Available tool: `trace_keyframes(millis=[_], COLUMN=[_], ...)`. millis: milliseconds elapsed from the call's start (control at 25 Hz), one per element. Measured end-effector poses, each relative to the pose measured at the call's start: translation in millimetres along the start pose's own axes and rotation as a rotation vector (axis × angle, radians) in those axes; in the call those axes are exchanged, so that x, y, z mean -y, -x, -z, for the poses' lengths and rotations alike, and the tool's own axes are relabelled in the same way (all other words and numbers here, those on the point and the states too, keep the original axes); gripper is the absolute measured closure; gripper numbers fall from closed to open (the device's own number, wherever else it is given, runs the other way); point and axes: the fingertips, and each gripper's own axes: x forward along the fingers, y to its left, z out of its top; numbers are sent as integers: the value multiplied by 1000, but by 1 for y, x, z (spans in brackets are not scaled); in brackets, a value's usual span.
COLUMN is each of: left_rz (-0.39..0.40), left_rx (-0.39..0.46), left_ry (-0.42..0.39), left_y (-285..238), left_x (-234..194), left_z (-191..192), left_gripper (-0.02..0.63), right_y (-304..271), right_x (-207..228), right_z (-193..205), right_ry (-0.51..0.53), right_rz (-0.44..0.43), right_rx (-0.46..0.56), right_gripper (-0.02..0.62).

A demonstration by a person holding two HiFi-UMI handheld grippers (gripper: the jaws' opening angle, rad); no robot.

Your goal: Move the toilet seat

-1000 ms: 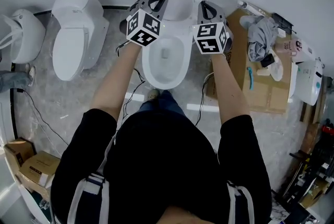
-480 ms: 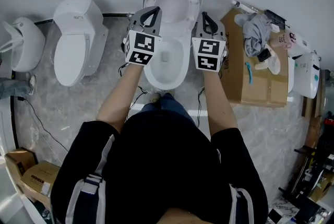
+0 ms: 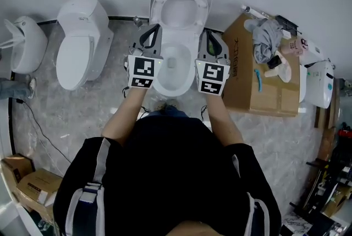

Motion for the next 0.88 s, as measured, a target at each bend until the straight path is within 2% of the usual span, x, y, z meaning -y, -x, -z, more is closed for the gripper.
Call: trace_keyframes(millis=[440,880], left_rz=[11,13], left_rx=[32,43], left_ry=[3,-5], left_y=[-5,-8], left_x=[10,16], left_z=[-11,-17], left_gripper=[600,600], right_y=[1,2], right_x=[-7,3], right_z=[-3,-10], right_ry=[9,-9], right_rz=[-35,-16], right_rx=[27,67], right_gripper=[572,572])
